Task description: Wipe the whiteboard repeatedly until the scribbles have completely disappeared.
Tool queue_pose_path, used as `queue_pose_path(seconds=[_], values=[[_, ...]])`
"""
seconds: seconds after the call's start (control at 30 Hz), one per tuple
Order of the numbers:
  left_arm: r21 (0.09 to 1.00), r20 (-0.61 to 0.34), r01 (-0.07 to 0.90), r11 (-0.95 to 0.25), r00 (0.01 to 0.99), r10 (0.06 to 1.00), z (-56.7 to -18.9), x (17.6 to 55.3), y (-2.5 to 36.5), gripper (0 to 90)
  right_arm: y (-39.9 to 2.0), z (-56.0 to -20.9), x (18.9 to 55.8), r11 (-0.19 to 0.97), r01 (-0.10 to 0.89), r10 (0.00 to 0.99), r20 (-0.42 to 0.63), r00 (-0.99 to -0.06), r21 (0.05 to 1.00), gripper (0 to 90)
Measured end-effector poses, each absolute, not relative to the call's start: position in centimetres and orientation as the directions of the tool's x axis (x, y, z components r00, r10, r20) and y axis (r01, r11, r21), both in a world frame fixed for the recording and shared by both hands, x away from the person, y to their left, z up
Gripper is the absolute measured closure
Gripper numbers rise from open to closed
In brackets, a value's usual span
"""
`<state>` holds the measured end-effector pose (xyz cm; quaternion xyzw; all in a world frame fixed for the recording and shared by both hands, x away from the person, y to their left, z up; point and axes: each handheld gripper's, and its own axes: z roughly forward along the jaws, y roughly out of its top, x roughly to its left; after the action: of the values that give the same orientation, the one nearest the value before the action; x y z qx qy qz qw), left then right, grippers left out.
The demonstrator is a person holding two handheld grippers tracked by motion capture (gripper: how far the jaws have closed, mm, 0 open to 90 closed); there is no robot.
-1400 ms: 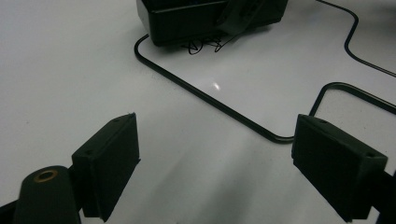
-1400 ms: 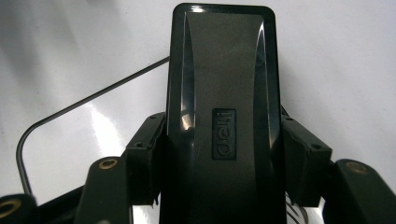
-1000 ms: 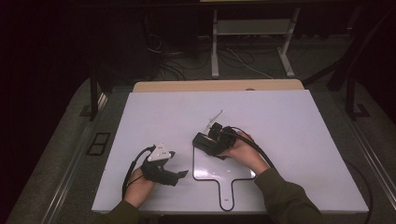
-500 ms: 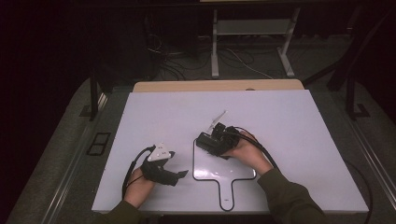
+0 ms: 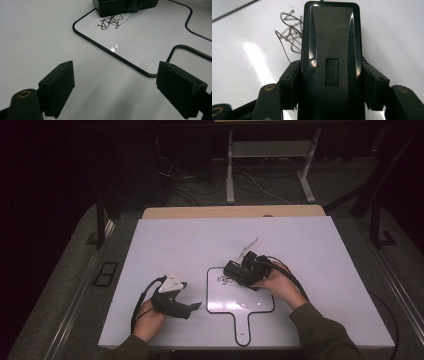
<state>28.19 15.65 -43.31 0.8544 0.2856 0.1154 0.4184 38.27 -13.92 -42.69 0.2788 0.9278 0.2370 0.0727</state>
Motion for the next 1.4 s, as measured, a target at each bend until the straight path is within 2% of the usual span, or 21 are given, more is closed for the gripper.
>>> queue_pose_path(seconds=[0.53, 1.23, 1.27, 1.3, 1.4], values=[[0.787, -0.053, 0.399, -0.47, 0.803, 0.594, -43.4, 28.2, 15.4, 14.0, -17.3, -42.6, 38.2, 0.698, 0.538, 0.607, 0.008, -0.795, 0.473, 38.7], [0.778, -0.03, 0.382, -0.498, 0.816, 0.578, -43.2, 28.2, 15.6, 14.0, -12.8, -42.7, 38.9, 0.723, 0.495, 0.562, 0.008, -0.827, 0.482, 38.8], [0.791, -0.048, 0.392, -0.47, 0.806, 0.59, -43.3, 28.1, 15.4, 14.0, -12.6, -42.7, 39.0, 0.725, 0.492, 0.56, 0.002, -0.828, 0.482, 38.8], [0.778, -0.029, 0.381, -0.5, 0.816, 0.577, -43.2, 28.2, 15.6, 14.0, -12.3, -42.7, 39.0, 0.726, 0.489, 0.559, 0.0, -0.829, 0.483, 38.8], [0.795, -0.053, 0.394, -0.462, 0.804, 0.593, -43.3, 28.1, 15.3, 14.0, -11.5, -42.7, 39.1, 0.727, 0.487, 0.553, 0.006, -0.833, 0.484, 38.8]])
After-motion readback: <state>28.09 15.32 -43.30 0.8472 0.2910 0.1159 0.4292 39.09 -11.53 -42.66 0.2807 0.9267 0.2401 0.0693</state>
